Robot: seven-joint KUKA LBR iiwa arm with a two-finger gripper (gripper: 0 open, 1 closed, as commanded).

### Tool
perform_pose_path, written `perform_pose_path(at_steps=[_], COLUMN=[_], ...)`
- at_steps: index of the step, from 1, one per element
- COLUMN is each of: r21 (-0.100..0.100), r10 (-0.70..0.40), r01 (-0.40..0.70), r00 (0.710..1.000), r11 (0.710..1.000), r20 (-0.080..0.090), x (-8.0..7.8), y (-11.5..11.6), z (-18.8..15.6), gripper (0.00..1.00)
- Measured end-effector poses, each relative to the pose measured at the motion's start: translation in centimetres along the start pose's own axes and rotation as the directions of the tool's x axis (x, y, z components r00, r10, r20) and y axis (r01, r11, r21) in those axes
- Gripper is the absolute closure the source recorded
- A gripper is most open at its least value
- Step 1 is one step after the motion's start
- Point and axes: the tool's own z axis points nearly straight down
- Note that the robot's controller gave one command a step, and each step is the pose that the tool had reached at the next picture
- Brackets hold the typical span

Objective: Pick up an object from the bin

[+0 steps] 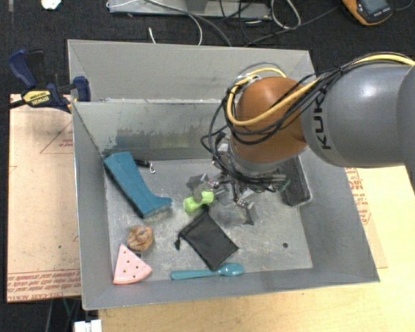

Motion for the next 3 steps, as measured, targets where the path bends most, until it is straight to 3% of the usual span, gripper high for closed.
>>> perform_pose_path(at_steps=[1,2,3], r21=[0.005,0.005,0.005], r10=[-0.116,-0.19,-0.19], r01=[0.116,0.19,0.19], r00=[0.993,0.982,0.982], r11=[0.993,0.982,0.982], r20=[-0.001,0.009,0.009], x=[0.7,-3.1,-3.1], y=[1.3,0.7,0.7], z=[2.9,3.0,2.9], gripper=[0.0,1.0,1.0])
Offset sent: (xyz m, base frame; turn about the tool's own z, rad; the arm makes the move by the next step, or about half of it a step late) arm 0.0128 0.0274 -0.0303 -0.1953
